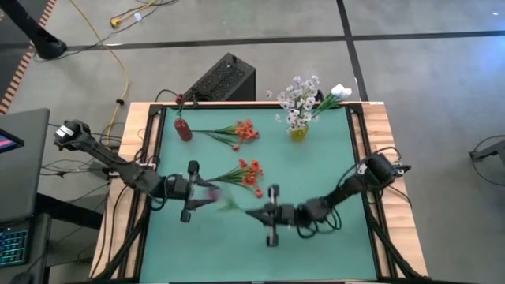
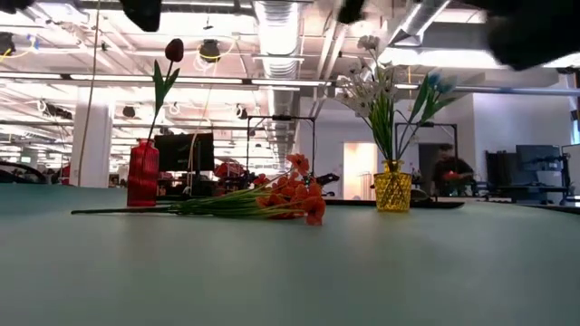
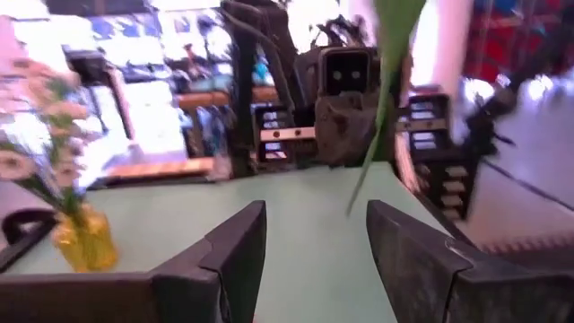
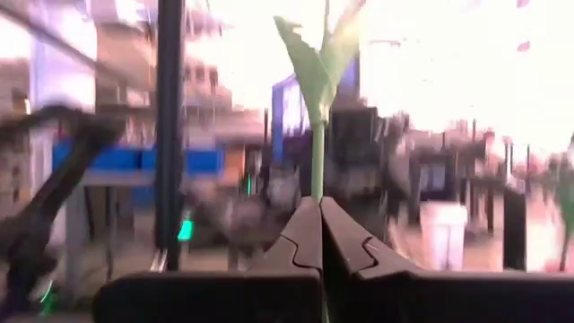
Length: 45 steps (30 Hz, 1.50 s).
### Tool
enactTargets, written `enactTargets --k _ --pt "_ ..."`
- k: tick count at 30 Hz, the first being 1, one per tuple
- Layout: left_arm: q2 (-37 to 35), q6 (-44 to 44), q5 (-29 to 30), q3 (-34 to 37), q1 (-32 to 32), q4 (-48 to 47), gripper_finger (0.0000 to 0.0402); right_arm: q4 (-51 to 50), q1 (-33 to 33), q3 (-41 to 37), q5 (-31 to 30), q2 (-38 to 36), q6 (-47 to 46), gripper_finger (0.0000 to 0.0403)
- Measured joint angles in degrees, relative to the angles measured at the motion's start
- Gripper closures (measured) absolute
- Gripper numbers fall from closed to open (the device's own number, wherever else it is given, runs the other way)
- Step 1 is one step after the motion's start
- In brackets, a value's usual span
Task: Sort flowers into vase by color
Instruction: Put the red tulip into the red vase
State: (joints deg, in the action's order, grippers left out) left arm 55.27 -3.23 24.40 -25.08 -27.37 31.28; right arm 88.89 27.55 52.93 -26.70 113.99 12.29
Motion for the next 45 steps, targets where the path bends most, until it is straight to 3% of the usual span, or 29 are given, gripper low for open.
enactTargets --k 3,8,13,22,30,39,45 --pt "2.7 -0.4 -1.7 -0.2 2.6 2.3 0.0219 -0.7 -3.3 1.9 6.8 0.0 0.2 0.0386" --pt "7.7 -2.0 -6.4 -0.3 4.9 11.0 0.0219 -0.3 -6.8 2.4 8.5 -0.4 -1.9 0.0386" --pt "11.5 -4.2 -6.0 -0.3 6.3 19.4 0.0219 -0.8 -10.1 2.4 14.7 -0.4 -5.2 0.0386" --pt "11.8 -5.6 -7.7 -0.3 8.9 24.1 0.0219 -3.4 -12.2 2.4 14.8 -0.4 -5.0 0.0386" --pt "11.8 -5.1 -11.5 -0.3 10.9 23.9 0.0219 -5.0 -14.1 2.4 14.8 -0.3 -4.8 0.0386" --pt "11.8 -6.0 -11.7 -0.3 12.2 23.8 0.0219 -5.4 -15.4 2.4 14.8 -0.3 -4.3 0.0387" --pt "11.8 -6.0 -11.9 -0.3 13.0 23.4 0.0254 -5.4 -15.4 2.4 14.8 -0.3 -4.3 0.0385"
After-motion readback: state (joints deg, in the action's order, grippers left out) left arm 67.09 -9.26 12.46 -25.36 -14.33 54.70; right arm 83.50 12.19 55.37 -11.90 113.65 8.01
